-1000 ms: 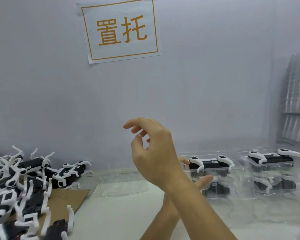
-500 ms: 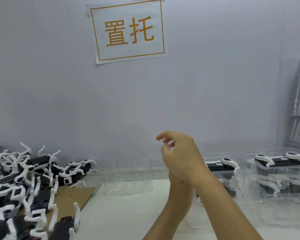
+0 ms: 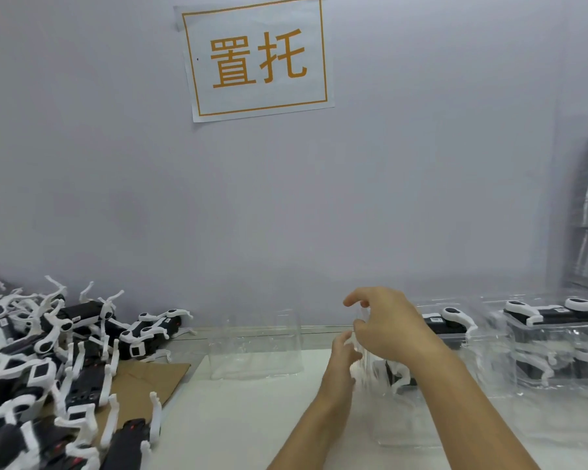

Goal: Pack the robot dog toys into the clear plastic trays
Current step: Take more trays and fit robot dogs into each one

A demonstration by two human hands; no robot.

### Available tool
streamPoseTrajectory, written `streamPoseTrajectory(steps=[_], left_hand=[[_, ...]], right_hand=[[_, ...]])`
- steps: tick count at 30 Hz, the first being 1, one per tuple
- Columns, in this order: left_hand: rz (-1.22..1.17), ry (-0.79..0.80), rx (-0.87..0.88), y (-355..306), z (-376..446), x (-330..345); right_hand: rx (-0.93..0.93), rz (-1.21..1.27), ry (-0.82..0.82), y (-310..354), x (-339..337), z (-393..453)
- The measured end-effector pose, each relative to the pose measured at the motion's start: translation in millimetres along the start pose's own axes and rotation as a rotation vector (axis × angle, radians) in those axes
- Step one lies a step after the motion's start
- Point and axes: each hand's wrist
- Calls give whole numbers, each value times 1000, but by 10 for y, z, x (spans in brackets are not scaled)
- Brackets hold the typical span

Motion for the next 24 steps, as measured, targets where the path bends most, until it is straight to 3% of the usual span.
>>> streamPoseTrajectory(steps=[5, 8, 16, 24], left_hand=[[336, 275, -8, 3, 42, -281], [420, 352, -5, 47, 81, -267], [479, 207, 62, 146, 180, -312], [477, 181, 71, 116, 168, -321]], right_hand=[[-13, -21, -12, -8, 19, 10], [-20, -25, -19, -7, 38, 25], [-35, -79, -99, 4, 124, 31], [-49, -156, -239, -41, 238, 66]])
Point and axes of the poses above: each hand's wrist, its own z-axis towards the middle knuckle, its own x-axis out of the palm, y = z × x, and after that the axes turned 4 degrees about -x, right-handed
